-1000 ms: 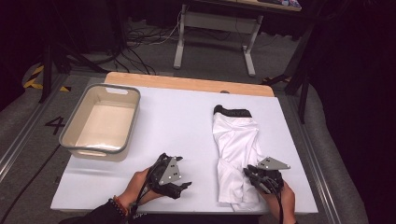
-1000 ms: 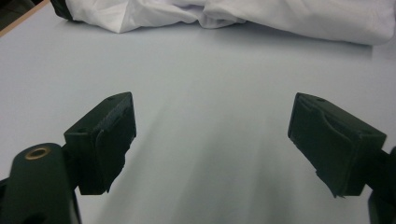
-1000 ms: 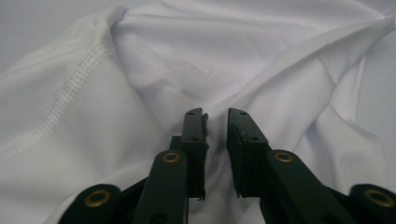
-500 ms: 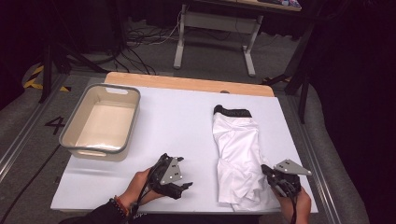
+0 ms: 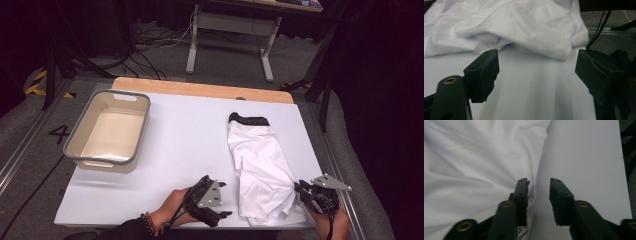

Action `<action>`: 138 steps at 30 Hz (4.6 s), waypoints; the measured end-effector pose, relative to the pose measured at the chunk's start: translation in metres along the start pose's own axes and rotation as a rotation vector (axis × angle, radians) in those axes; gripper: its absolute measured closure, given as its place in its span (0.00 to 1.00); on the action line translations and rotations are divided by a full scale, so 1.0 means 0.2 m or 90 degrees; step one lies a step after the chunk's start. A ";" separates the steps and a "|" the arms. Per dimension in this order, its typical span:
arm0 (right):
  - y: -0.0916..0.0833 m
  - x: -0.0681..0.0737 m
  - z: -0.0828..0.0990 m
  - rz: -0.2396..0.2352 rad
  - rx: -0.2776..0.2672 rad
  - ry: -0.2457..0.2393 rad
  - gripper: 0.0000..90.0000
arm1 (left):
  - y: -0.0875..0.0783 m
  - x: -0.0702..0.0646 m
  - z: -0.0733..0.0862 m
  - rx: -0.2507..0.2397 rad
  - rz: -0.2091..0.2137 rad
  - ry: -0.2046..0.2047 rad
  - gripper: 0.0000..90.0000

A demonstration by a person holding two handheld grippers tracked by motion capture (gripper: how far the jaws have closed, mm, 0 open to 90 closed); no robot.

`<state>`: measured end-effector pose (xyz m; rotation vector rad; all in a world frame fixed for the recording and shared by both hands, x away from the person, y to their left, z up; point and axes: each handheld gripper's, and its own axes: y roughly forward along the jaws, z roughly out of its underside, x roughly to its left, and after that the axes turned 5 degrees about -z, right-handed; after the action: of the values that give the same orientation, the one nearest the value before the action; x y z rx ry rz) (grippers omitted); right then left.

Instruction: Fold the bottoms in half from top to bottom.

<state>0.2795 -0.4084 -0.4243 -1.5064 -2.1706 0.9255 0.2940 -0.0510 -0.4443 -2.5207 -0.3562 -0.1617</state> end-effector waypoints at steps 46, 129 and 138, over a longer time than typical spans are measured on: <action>0.11 -0.03 0.02 0.023 0.032 -0.033 0.84 | 0.12 0.20 -0.11 0.029 -0.002 -0.033 0.66; 0.24 0.28 -0.11 -0.217 0.009 -0.048 0.77 | -0.12 0.58 0.16 0.134 -0.106 -0.110 0.98; 0.25 0.36 -0.13 -0.219 0.027 -0.108 0.73 | -0.14 0.65 0.16 0.129 -0.147 -0.128 0.98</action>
<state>0.3032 -0.3216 -0.4451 -1.0185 -2.4103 0.9986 0.4121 0.0176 -0.4295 -2.2962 -0.7092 0.0392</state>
